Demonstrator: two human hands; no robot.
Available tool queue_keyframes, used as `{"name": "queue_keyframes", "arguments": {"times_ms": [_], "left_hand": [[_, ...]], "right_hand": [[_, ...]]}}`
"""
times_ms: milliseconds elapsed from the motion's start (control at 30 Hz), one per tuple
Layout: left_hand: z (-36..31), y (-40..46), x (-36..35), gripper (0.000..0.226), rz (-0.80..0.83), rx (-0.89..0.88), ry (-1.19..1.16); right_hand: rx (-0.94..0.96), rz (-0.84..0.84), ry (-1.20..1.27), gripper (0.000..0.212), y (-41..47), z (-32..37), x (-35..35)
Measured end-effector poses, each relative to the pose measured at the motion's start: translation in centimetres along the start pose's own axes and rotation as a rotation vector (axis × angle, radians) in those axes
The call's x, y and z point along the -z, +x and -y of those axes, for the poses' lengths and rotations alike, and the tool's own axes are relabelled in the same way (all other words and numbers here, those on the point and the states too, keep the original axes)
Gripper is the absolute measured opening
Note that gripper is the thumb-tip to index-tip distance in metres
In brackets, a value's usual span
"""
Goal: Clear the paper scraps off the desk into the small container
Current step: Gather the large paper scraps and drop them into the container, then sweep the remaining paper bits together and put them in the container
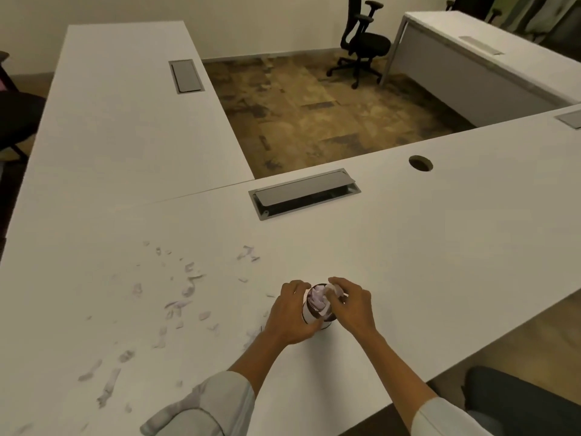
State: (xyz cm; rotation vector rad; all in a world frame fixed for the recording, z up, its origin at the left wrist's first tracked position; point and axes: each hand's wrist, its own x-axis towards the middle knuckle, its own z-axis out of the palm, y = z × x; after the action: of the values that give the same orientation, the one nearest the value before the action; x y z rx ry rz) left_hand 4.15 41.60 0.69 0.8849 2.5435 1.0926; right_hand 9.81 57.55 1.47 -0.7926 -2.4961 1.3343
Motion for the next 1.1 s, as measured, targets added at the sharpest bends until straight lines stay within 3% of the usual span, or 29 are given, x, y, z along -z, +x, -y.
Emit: {"name": "queue_keyframes", "arguments": {"times_ms": [200, 300, 400, 567, 833, 900, 1000, 1100], "left_hand": [[0.4, 0.0, 0.5, 0.072, 0.021, 0.023, 0.03], [0.4, -0.2, 0.6, 0.073, 0.044, -0.017, 0.062], [0.2, -0.5, 0.7, 0.085, 0.144, -0.06, 0.131], [0.6, -0.6, 0.0, 0.101, 0.346, -0.047, 0.355], [-0.1, 1.0, -1.4, 0.117, 0.479, 0.101, 0.502], [-0.4, 1.2, -1.3, 0.117, 0.474, 0.111, 0.455], [-0.1, 0.5, -0.1, 0.11, 0.34, 0.067, 0.341], [1.3, -0.8, 1.9, 0.108, 0.216, 0.071, 0.359]], "right_hand": [[0.088, 0.166, -0.105, 0.046, 0.2, -0.4, 2.3], [0.121, 0.195, -0.201, 0.044, -0.5, -0.6, 3.0], [0.242, 0.29, -0.35, 0.043, -1.8, -0.5, 2.5], [0.352, 0.452, -0.782, 0.059, -3.2, -1.6, 0.5], [0.359, 0.52, -0.916, 0.063, -2.1, -1.0, -0.2], [0.326, 0.499, -0.825, 0.054, -1.8, -0.4, 0.0], [0.277, 0.277, -0.586, 0.029, -1.5, 0.3, 0.8], [0.274, 0.088, -0.454, 0.022, -1.4, 1.2, 0.9]]}}
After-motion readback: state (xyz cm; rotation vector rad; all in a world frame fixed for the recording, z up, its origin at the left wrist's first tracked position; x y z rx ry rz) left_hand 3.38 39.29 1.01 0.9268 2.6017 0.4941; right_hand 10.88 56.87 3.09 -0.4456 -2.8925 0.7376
